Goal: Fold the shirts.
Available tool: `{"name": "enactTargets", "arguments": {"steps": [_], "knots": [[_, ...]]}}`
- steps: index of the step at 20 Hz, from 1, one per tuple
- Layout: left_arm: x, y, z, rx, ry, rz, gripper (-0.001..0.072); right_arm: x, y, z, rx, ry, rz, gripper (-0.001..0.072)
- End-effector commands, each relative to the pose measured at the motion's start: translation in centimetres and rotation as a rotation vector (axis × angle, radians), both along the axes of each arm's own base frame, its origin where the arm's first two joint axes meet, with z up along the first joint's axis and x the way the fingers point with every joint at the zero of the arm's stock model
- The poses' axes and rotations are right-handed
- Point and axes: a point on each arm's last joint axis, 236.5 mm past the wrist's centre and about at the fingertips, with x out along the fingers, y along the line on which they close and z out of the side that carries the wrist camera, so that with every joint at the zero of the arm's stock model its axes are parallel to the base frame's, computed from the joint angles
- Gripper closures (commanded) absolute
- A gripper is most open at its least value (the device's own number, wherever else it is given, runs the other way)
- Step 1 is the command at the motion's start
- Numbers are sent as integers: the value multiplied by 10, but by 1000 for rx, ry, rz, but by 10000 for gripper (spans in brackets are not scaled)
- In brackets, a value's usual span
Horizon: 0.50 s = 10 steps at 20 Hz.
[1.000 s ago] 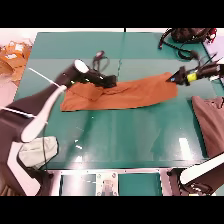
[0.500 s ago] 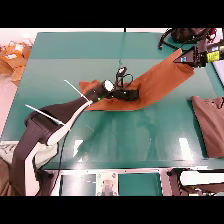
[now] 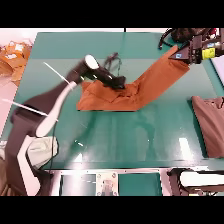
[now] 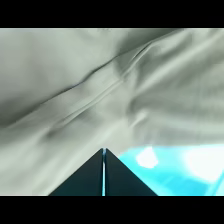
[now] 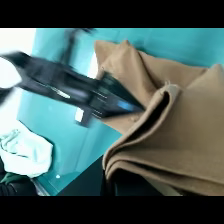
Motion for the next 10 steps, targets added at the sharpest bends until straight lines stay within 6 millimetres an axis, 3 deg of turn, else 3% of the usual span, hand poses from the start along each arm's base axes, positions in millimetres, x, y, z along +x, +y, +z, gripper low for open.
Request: {"name": "enactTargets", "arguments": {"steps": [1,3,5,7,10], "knots": [[17,127,46,284,-67,62,683,9,46,6,30,-18,10,696],[25,185,83,349,-134,158,682,11,89,1,40,-22,45,696],[27,224,117,358,-190,241,683,12,145,-16,44,-11,90,696],[26,250,142,357,-238,286,682,12,213,-40,69,-1,131,696],[21,272,151,377,-257,285,682,17,320,-103,96,-21,118,692]]}}
